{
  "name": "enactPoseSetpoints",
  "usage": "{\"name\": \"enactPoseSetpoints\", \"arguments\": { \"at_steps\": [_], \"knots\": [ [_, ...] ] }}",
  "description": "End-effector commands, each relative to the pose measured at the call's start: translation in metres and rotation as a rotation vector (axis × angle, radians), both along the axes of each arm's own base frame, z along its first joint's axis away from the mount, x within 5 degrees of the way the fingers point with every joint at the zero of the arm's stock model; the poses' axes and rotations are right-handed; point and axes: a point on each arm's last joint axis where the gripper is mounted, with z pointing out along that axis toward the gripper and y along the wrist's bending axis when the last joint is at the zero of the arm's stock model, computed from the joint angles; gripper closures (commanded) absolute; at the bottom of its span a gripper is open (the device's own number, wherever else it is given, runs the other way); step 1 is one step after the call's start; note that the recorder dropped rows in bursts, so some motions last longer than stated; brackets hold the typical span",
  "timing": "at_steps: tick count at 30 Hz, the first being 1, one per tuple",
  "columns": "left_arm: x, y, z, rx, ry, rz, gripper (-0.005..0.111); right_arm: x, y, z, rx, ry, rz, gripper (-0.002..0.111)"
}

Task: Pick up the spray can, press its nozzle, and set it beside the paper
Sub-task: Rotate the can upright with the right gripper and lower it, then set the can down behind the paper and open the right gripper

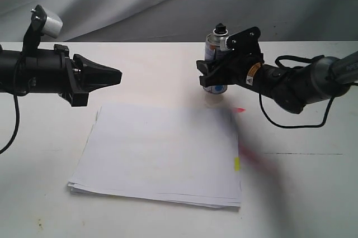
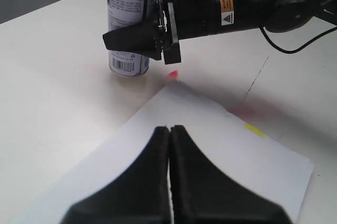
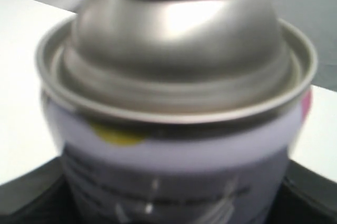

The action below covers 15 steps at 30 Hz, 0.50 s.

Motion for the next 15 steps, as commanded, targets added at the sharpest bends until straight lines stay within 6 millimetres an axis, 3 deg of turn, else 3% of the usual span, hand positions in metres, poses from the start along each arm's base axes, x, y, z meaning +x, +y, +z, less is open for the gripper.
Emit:
{"name": "enactPoseSetpoints", "arguments": {
  "at_steps": [1,15],
  "knots": [
    [-0.0008,-0.0004,0.0026,-0.013,-0.008,0.006,0.107,0.0025,0.0033,0.0046,0.057,-0.052,0.002,0.108],
    [-0.0008,-0.0004,0.0026,-0.013,-0.008,0.006,0.107,0.0008,0.0039,0.0005,0.031,-0.016,0.019,0.108]
  ]
}}
